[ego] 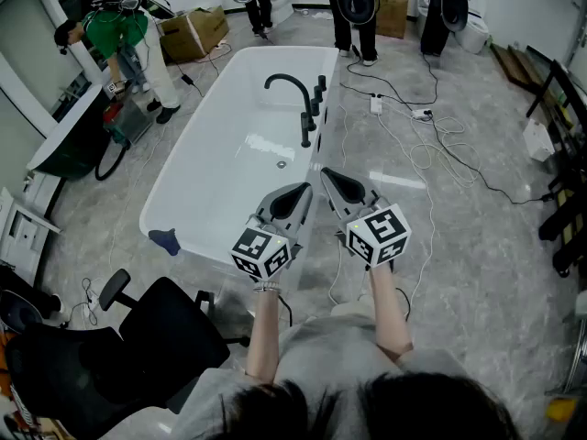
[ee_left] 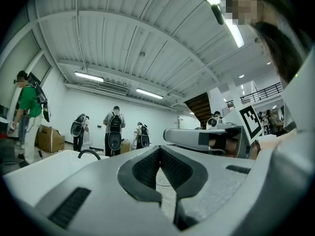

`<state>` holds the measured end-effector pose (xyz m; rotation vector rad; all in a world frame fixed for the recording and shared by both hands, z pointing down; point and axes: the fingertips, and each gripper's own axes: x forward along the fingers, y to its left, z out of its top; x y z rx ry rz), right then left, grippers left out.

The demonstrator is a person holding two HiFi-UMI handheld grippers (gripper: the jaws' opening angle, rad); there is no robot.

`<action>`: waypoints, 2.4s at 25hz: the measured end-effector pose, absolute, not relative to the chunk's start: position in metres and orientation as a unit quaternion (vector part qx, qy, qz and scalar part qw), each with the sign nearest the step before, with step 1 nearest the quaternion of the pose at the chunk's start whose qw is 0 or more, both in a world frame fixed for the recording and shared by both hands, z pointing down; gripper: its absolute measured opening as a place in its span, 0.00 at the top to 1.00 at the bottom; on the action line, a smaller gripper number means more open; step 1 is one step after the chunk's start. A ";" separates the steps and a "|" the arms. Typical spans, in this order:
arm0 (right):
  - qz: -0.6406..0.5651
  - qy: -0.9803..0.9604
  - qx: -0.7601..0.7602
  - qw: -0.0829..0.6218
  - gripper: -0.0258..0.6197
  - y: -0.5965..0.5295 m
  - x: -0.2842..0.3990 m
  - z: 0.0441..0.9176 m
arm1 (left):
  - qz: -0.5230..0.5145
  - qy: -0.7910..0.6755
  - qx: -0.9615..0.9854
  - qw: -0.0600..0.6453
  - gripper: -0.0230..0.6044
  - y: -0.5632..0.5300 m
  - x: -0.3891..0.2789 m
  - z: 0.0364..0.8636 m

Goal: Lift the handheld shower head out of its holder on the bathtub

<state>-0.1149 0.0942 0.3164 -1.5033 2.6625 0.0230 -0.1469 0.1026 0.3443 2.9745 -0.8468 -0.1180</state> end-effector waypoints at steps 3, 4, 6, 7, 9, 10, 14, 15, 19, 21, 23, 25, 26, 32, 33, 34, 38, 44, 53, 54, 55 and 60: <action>0.010 0.871 -0.490 0.043 0.96 0.093 -0.112 0.315 | -0.037 -0.274 0.961 0.020 0.96 0.101 -0.144 0.343; 0.010 0.871 -0.490 0.044 0.96 0.093 -0.112 0.315 | -0.036 -0.274 0.961 0.019 0.96 0.101 -0.144 0.343; 0.010 0.870 -0.490 0.045 0.96 0.093 -0.111 0.314 | -0.035 -0.273 0.961 0.018 0.96 0.101 -0.144 0.343; 0.010 0.870 -0.491 0.045 0.96 0.093 -0.110 0.314 | -0.033 -0.274 0.961 0.017 0.96 0.101 -0.144 0.342; 0.011 0.870 -0.491 0.044 0.96 0.094 -0.107 0.313 | -0.032 -0.275 0.961 0.015 0.96 0.101 -0.142 0.341; 0.011 0.870 -0.491 0.043 0.96 0.095 -0.106 0.313 | -0.033 -0.276 0.961 0.015 0.96 0.102 -0.141 0.341; 0.012 0.872 -0.488 0.042 0.96 0.095 -0.095 0.315 | -0.035 -0.280 0.959 0.017 0.96 0.099 -0.130 0.343; 0.012 0.872 -0.488 0.044 0.96 0.093 -0.091 0.315 | -0.035 -0.281 0.959 0.018 0.96 0.098 -0.126 0.344; 0.003 0.874 -0.483 0.049 0.96 0.083 -0.069 0.314 | -0.033 -0.291 0.956 0.020 0.96 0.089 -0.113 0.343; -0.003 0.878 -0.477 0.039 0.96 0.077 -0.060 0.320 | -0.035 -0.300 0.953 0.024 0.96 0.082 -0.106 0.343; -0.007 0.881 -0.472 0.028 0.96 0.068 -0.050 0.325 | -0.036 -0.308 0.950 0.031 0.96 0.075 -0.095 0.344; -0.010 0.885 -0.465 0.024 0.96 0.060 -0.037 0.322 | -0.037 -0.316 0.947 0.039 0.96 0.071 -0.081 0.346; -0.010 0.887 -0.461 0.022 0.96 0.057 -0.032 0.320 | -0.037 -0.320 0.946 0.043 0.96 0.070 -0.075 0.347; -0.017 0.897 -0.442 0.004 0.96 0.045 -0.013 0.333 | -0.042 -0.346 0.935 0.061 0.96 0.065 -0.053 0.359; -0.018 0.898 -0.439 0.002 0.96 0.042 -0.010 0.334 | -0.041 -0.350 0.934 0.063 0.96 0.063 -0.051 0.361; -0.017 0.900 -0.436 0.002 0.96 0.038 -0.009 0.334 | -0.040 -0.355 0.932 0.064 0.96 0.060 -0.050 0.363; -0.021 0.904 -0.428 0.005 0.96 0.027 -0.007 0.336 | -0.031 -0.370 0.926 0.064 0.96 0.052 -0.053 0.366; -0.036 0.906 -0.421 0.011 0.96 0.002 -0.013 0.342 | -0.022 -0.387 0.919 0.068 0.96 0.031 -0.067 0.370; -0.035 0.903 -0.428 0.003 0.96 -0.065 -0.021 0.347 | -0.017 -0.361 0.930 0.070 0.96 -0.041 -0.065 0.373; -0.036 0.901 -0.432 0.003 0.96 -0.074 -0.021 0.347 | -0.018 -0.357 0.931 0.073 0.96 -0.050 -0.064 0.374; -0.036 0.900 -0.435 0.002 0.96 -0.082 -0.020 0.347 | -0.020 -0.353 0.932 0.076 0.96 -0.058 -0.064 0.375; -0.036 0.891 -0.452 -0.003 0.96 -0.117 -0.023 0.352 | -0.026 -0.339 0.937 0.083 0.96 -0.099 -0.071 0.376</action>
